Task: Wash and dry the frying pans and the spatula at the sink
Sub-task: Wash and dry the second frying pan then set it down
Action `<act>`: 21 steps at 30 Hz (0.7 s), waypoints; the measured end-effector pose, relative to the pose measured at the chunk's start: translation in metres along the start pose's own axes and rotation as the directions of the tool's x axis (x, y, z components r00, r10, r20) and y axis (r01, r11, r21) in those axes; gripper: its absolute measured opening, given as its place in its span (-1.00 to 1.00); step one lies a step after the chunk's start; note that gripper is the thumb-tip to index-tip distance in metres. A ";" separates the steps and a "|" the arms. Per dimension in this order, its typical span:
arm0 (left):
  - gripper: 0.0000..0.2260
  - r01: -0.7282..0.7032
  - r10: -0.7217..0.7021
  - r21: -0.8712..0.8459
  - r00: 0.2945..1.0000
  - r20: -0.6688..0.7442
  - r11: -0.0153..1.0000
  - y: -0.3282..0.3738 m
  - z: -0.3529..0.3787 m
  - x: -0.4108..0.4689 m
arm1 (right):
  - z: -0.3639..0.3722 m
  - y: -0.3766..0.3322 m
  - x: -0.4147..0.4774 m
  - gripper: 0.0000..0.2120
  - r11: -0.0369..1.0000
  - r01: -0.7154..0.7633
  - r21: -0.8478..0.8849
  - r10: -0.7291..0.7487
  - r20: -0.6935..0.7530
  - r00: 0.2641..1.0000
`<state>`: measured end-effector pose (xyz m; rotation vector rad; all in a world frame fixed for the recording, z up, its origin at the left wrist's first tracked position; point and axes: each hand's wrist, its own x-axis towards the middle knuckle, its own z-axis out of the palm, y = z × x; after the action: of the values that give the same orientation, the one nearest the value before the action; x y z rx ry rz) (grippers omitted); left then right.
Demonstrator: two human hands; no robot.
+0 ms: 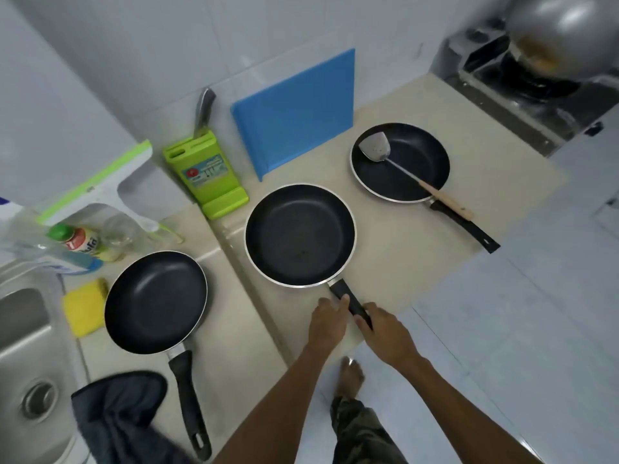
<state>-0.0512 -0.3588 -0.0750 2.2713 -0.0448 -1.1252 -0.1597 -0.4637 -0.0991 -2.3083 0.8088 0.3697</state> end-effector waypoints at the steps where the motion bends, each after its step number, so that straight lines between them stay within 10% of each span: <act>1: -0.38 0.074 -0.072 -0.115 0.997 0.021 0.991 0.002 0.004 0.010 | 0.004 0.004 0.005 -0.36 0.996 -0.024 0.089 0.019 0.059 0.998; 10: -0.82 0.325 -0.309 -0.753 0.936 0.169 0.572 0.031 0.023 0.035 | 0.014 0.009 0.027 -0.67 0.903 -0.150 0.403 0.095 0.153 0.984; 21: -0.82 0.239 -0.164 -0.792 0.971 0.177 0.561 0.026 0.023 -0.008 | 0.014 -0.010 -0.030 -0.55 0.924 -0.076 0.374 0.135 -0.133 0.982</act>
<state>-0.0675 -0.3895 -0.0669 1.3971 0.6086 -1.0441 -0.1765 -0.4347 -0.0913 -1.9627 0.9912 0.0712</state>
